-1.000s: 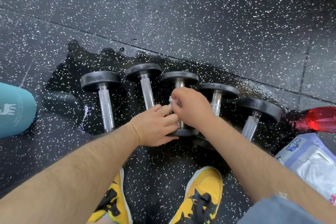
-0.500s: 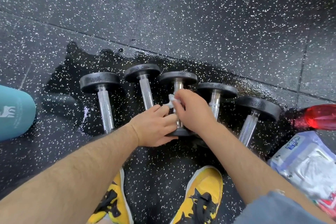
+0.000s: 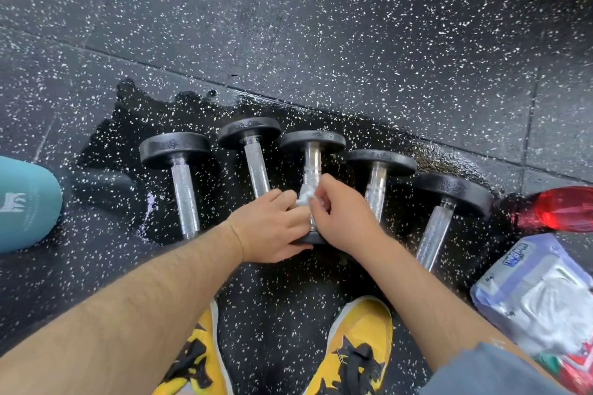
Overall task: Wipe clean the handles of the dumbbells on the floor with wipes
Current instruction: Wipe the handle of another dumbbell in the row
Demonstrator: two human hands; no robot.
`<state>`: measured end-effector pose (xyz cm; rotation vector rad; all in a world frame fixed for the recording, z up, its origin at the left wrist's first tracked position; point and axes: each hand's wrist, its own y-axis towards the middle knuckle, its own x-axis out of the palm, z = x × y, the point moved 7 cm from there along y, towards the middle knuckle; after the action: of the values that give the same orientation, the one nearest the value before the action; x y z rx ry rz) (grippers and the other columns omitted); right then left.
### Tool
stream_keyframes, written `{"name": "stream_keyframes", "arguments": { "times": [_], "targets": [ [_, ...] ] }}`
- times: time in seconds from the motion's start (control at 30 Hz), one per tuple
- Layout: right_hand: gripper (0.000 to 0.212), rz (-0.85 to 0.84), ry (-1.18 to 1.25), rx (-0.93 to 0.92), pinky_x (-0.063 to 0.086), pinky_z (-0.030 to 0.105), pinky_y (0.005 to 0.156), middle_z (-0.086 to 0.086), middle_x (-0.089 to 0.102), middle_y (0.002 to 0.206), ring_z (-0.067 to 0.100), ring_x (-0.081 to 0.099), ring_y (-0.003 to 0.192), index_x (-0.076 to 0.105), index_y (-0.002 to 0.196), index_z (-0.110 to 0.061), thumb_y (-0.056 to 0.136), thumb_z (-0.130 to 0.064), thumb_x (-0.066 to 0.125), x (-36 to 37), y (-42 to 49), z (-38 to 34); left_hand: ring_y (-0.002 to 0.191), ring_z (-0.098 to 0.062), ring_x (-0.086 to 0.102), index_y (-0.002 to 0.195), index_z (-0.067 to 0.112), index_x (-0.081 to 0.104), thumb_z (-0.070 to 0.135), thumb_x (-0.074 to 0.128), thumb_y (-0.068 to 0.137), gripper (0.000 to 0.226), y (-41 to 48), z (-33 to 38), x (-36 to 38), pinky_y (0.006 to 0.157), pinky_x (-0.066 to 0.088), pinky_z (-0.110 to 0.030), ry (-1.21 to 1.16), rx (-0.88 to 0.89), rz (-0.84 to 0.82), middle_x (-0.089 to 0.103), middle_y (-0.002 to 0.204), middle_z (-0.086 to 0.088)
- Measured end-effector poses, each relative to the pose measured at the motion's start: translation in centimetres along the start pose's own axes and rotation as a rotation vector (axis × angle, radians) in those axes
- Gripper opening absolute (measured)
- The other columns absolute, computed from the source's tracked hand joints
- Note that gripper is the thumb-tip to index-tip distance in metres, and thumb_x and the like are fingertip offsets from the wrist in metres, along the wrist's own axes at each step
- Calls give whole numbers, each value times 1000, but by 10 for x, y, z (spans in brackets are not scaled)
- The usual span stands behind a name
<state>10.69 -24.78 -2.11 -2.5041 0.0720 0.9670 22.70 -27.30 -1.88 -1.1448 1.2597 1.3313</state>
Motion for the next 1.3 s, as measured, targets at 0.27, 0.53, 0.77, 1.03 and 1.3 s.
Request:
{"name": "stream_keyframes", "arguments": {
  "times": [0.27, 0.53, 0.77, 1.03, 1.3],
  "targets": [
    [18, 45, 77, 86, 49, 41, 62, 0, 56, 73, 18, 53, 65, 45, 85, -20, 102, -26, 50, -6, 12, 6, 78, -22, 43, 84, 18, 66, 56, 62, 93, 40, -1, 2, 1, 67, 44, -36, -7, 21, -38, 52, 87, 1],
    [17, 108, 364, 315, 35, 28, 60, -5, 54, 79, 11, 48, 69, 49, 88, -19, 103, -26, 49, -5, 25, 29, 76, -22, 42, 85, 17, 63, 54, 59, 94, 39, 0, 3, -1, 64, 45, -36, -21, 23, -51, 49, 87, 1],
    [8, 57, 390, 363, 35, 30, 59, -2, 53, 82, 13, 47, 70, 50, 97, -16, 102, -20, 46, -1, 30, 28, 75, -22, 41, 84, 16, 62, 53, 64, 92, 38, 1, 0, -2, 63, 44, -36, -34, 14, -52, 46, 86, 1],
    [14, -44, 365, 408, 37, 32, 59, 5, 56, 89, 14, 46, 70, 52, 106, -10, 99, -13, 40, 5, 26, 31, 76, -23, 41, 85, 15, 62, 53, 64, 90, 38, 1, 0, -1, 64, 46, -37, -26, 20, -38, 47, 89, 0],
    [10, 23, 414, 454, 39, 26, 59, 2, 66, 96, 11, 53, 74, 65, 100, -13, 96, -16, 56, 4, 21, 41, 78, -22, 42, 87, 16, 64, 54, 62, 90, 38, 0, 1, -1, 66, 46, -36, -17, 28, -52, 47, 91, 1]
  ]
}}
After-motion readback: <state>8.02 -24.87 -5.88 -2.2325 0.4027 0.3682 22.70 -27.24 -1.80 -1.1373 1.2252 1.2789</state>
